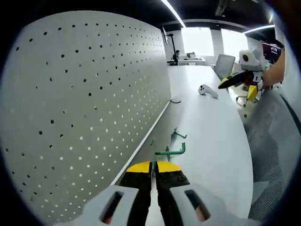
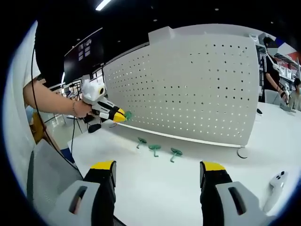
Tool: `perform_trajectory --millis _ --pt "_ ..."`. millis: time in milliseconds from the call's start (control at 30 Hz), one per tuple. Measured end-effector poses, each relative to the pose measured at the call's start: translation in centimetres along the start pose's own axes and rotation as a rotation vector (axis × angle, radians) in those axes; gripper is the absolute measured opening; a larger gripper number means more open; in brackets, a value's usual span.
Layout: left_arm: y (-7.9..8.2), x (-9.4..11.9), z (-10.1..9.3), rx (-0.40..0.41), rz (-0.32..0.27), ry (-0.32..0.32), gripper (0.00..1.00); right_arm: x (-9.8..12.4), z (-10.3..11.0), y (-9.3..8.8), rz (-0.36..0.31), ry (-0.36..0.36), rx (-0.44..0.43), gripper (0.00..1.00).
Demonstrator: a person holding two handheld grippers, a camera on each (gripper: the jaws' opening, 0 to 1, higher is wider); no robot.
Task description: Insert the hook assembly into the mounting plate slot until the hook locks in place.
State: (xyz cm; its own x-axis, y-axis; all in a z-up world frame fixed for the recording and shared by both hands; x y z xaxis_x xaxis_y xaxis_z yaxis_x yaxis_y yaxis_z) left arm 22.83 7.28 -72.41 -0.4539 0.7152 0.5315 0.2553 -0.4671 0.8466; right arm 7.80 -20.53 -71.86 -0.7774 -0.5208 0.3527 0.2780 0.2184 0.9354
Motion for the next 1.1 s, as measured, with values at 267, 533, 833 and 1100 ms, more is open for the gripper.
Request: perform_trajectory --millis 267,533,833,1100 --pt "1.0 1.1 -0.9 0.026 -0.065 0.020 0.02 0.0 0.0 0.1 -0.004 -0.003 -0.001 0.70" --pt "2.0 2.0 -2.1 0.059 -0.136 0.039 0.02 0.0 0.0 0.1 -0.006 0.000 -0.003 0.71" --pt "3.4 3.0 -3.2 0.070 -0.224 0.058 0.02 0.0 0.0 0.2 -0.015 -0.003 -0.005 0.70" --pt "3.6 3.5 -4.1 0.094 -0.278 0.061 0.02 0.0 0.1 0.2 -0.014 -0.001 -0.008 0.70"
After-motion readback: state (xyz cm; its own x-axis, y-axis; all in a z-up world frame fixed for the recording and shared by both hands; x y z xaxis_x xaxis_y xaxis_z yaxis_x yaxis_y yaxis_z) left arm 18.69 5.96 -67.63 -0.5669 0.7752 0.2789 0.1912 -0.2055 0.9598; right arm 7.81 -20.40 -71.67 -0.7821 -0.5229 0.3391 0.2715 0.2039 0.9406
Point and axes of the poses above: the point that each gripper's makers call its tool centre point, and the gripper's own axes: x roughly backward along the fingers, z roughly to its left, y roughly out of its top, the point moved 6 cm from there along x, roughly backward along the fingers, and after that the axes turned 9 degrees about x, right-handed, at the moved point
